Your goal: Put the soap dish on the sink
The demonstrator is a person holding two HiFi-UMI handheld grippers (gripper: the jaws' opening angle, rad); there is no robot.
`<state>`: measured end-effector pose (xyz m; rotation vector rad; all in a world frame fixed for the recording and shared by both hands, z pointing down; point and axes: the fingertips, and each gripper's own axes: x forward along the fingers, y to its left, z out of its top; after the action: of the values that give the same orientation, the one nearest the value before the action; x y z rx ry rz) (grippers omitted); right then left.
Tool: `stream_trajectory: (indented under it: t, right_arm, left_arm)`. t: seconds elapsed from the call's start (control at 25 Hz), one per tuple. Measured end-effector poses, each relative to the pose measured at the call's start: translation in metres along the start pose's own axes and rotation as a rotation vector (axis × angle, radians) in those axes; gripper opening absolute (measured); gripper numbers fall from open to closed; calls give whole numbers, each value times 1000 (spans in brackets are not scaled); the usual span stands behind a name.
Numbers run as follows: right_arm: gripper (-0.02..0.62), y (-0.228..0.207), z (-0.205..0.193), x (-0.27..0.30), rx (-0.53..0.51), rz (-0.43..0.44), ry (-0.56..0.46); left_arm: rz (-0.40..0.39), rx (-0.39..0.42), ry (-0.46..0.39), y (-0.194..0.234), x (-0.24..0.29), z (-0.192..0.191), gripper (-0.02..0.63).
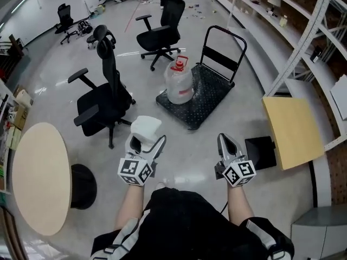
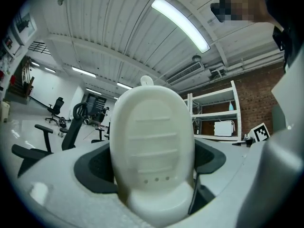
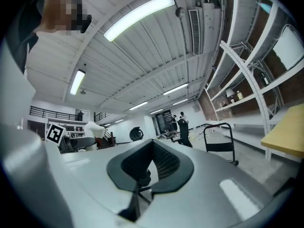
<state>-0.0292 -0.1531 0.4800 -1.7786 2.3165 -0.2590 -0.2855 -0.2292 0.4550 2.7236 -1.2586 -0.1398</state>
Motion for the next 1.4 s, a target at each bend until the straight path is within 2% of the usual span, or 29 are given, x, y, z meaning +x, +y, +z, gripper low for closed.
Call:
stream_trajectory:
  t: [0.24, 0.48, 0.72, 0.92, 1.28, 1.4]
  right_arm:
    - [6, -32, 0, -27, 6, -130, -8]
    - [6, -67, 24, -47, -5, -277, -70]
    - [6, -91, 40, -61, -22, -402, -127]
    - [6, -108, 40, -68, -31, -489, -135]
    - [6, -124, 46, -64, -54, -582, -145]
    - [6, -128, 44, -75, -59, -637, -146]
  left_arm:
    - [-160, 9, 34, -35, 51, -12, 463]
    - [-294, -2, -1, -68, 114, -2, 463]
    - [-454, -10, 10, -104, 165, 0, 463]
    - [-535, -2, 26, -116, 191, -10, 463]
    - [-673, -47, 59, -134, 243, -22, 463]
    - [-726, -58, 68, -147, 255, -28, 463]
